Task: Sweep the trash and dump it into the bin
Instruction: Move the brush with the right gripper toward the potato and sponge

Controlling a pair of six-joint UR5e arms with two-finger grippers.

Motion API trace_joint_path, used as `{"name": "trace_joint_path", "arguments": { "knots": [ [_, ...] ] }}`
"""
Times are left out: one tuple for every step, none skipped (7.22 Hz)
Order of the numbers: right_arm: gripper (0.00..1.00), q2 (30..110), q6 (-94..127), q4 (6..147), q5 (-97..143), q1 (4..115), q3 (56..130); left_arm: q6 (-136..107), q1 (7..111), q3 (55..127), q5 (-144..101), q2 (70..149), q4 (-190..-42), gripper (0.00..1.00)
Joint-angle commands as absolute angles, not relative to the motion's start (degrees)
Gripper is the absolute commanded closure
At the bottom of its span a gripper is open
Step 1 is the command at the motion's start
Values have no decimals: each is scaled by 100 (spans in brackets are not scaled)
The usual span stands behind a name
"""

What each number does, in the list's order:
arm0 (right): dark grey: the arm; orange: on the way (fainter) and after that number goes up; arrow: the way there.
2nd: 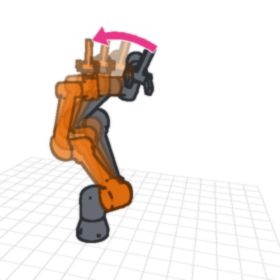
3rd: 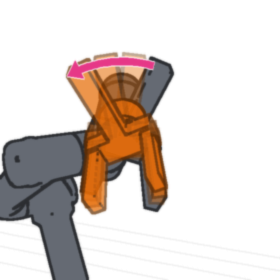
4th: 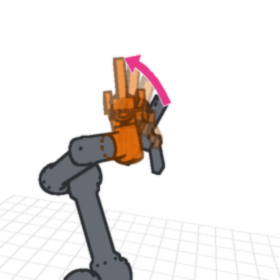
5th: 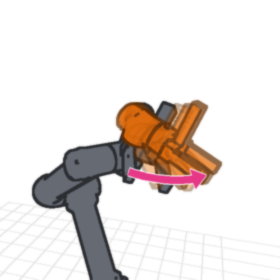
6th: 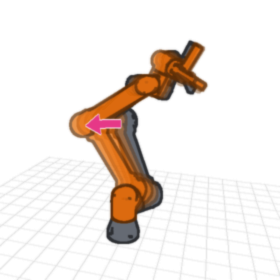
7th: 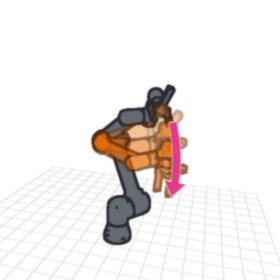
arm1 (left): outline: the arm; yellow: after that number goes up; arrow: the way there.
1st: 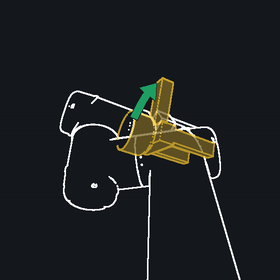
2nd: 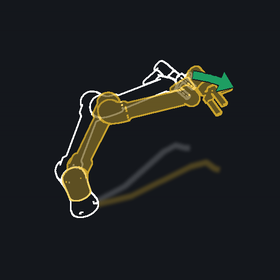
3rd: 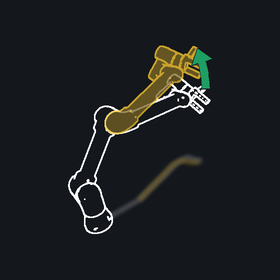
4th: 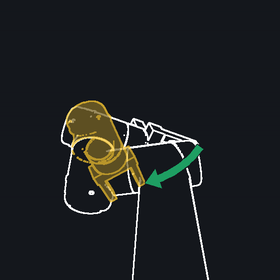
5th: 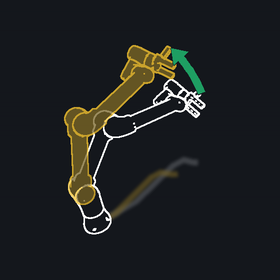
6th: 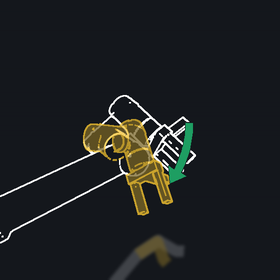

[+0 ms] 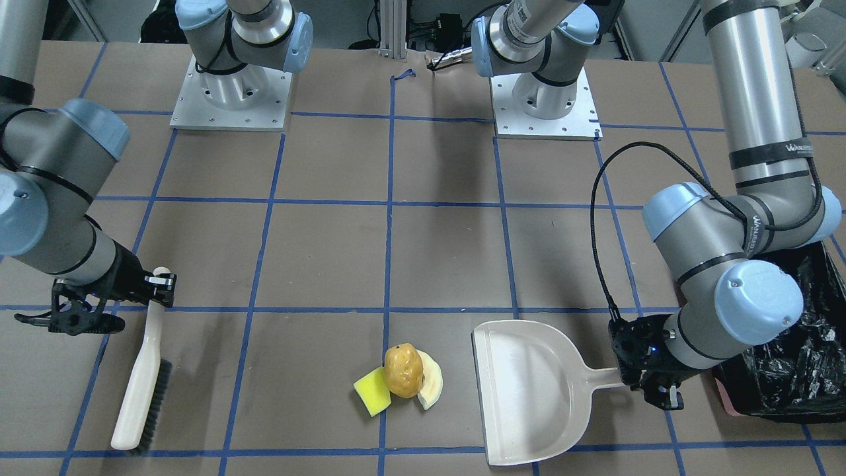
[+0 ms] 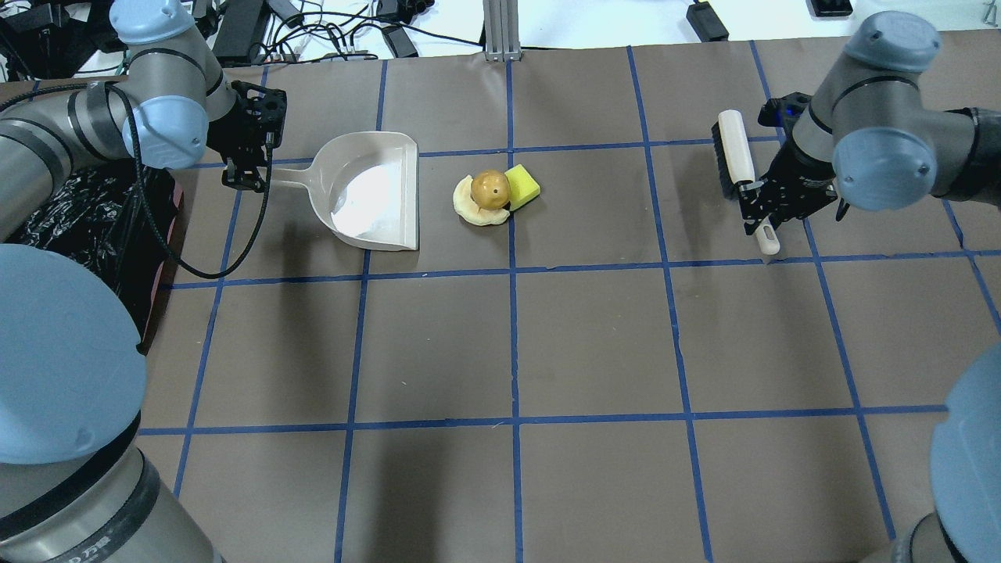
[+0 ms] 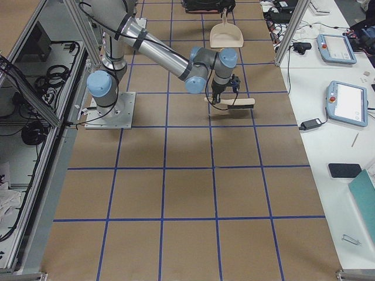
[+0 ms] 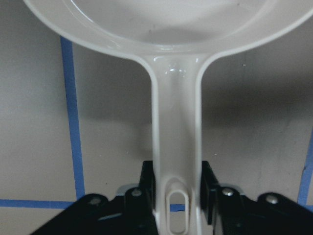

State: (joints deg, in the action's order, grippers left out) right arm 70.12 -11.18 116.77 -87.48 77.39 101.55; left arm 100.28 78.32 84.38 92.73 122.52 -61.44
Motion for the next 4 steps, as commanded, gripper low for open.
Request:
{"name": "trace_joint_path", "arguments": {
  "knots": [
    [100, 6979, -355, 11654, -8745, 8495, 9924, 10028, 7831, 8438, 9272, 12269, -6144, 73],
    [100, 6857, -21, 11646, -8745, 8804, 9853, 10028, 7840, 8438, 9272, 12261, -6152, 73],
    [100, 6734, 69, 11585, -8736, 9024, 9731, 10028, 7849, 8455, 9272, 12243, -6161, 73],
    [100, 6654, 96, 11427, -8615, 9270, 9608, 10028, 7849, 8542, 9264, 12208, -6161, 73]
  ]
}}
